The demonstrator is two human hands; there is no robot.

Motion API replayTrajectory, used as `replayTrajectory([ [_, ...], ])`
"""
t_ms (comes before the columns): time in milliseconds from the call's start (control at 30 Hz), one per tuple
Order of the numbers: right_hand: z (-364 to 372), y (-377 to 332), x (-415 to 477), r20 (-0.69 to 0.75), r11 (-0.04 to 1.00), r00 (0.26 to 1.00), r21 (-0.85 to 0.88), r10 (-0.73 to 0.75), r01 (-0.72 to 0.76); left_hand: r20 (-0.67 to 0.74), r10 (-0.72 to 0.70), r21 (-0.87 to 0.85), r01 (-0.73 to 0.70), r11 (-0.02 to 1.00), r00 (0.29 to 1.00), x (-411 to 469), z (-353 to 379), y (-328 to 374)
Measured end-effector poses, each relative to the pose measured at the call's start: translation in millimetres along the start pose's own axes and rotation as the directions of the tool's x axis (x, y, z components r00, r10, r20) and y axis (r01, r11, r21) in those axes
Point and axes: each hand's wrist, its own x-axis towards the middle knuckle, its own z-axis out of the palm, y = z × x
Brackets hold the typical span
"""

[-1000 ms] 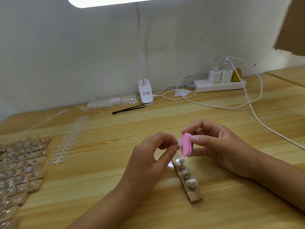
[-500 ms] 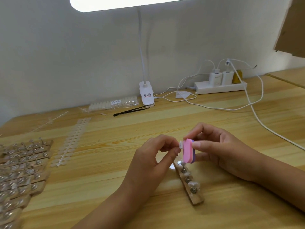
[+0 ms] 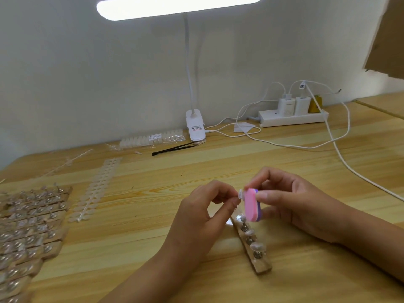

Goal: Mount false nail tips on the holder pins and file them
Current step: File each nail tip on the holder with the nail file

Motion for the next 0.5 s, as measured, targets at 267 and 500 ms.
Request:
replayTrajectory([
  [267, -2.5, -0.5, 2.9, -0.060, 0.999, 0.998, -0.030, -0.013, 0.011, 0.017, 0.023, 0.019, -0.024, 1.000, 1.000, -0.8, 0.8, 0.9],
  [500, -4.9, 1.8, 4.0, -0.063, 0.996, 0.997, -0.089, -0.037, 0.031, 0.040, 0.043, -0.014, -0.043, 0.999, 0.998, -0.6, 0.8, 1.4],
])
